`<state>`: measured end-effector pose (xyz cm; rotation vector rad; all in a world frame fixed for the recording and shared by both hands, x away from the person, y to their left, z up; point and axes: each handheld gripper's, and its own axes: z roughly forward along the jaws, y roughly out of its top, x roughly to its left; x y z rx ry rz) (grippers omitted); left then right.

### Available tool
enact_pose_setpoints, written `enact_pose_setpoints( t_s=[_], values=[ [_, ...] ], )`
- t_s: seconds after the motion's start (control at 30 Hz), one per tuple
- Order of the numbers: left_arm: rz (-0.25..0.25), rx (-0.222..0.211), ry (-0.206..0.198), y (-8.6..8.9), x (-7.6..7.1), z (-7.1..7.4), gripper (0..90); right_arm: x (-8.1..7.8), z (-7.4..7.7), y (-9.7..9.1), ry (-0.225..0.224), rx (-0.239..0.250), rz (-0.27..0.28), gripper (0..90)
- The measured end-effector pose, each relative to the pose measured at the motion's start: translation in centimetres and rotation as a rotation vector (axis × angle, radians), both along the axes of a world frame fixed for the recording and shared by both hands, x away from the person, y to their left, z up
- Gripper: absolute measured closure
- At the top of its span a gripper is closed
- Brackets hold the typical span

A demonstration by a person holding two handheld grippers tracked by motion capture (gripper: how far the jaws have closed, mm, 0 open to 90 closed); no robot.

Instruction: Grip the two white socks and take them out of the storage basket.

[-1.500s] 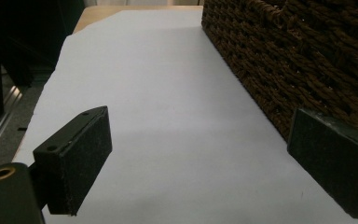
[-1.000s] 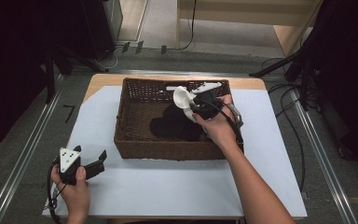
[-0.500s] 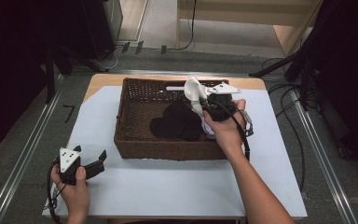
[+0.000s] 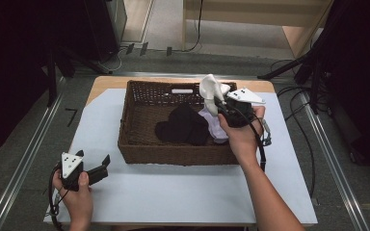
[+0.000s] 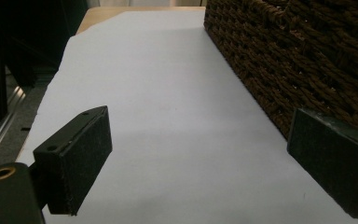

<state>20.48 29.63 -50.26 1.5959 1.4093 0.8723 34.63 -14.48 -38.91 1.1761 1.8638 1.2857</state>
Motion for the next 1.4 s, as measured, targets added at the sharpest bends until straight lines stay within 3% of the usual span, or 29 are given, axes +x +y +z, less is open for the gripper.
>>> enact_pose_setpoints(
  t_s=[0.17, 0.33, 0.43, 0.7, 0.97, 1.17, 1.4],
  values=[
    [0.0, 0.0, 0.001, 0.0, 0.0, 0.0, 7.2, -0.2, -0.1, -0.7, -0.046, 0.004, -0.01, 78.1],
    [-0.002, -0.001, 0.002, 0.0, 0.0, 0.0, 7.2, -0.6, 0.0, -1.6, -0.13, 0.038, -0.048, 78.0],
    [0.0, 0.0, 0.001, 0.0, 0.0, 0.0, 7.2, -0.6, 0.0, -2.2, -0.149, 0.039, -0.062, 78.0],
    [-0.001, 0.0, 0.001, 0.0, 0.0, 0.0, 7.2, -0.6, 0.0, -3.7, -0.157, 0.071, -0.093, 78.0],
    [-0.003, 0.004, 0.0, 0.0, 0.0, 0.0, 7.2, -1.0, 0.1, -5.5, -0.203, 0.099, -0.185, 78.1],
    [-0.002, 0.004, 0.0, 0.0, 0.0, 0.0, 7.2, -0.8, -0.1, -6.8, -0.198, 0.118, -0.223, 78.1],
    [-0.001, 0.004, 0.0, 0.0, 0.0, 0.0, 7.2, -0.7, -0.9, -8.5, -0.184, 0.103, -0.263, 78.0]
  ],
)
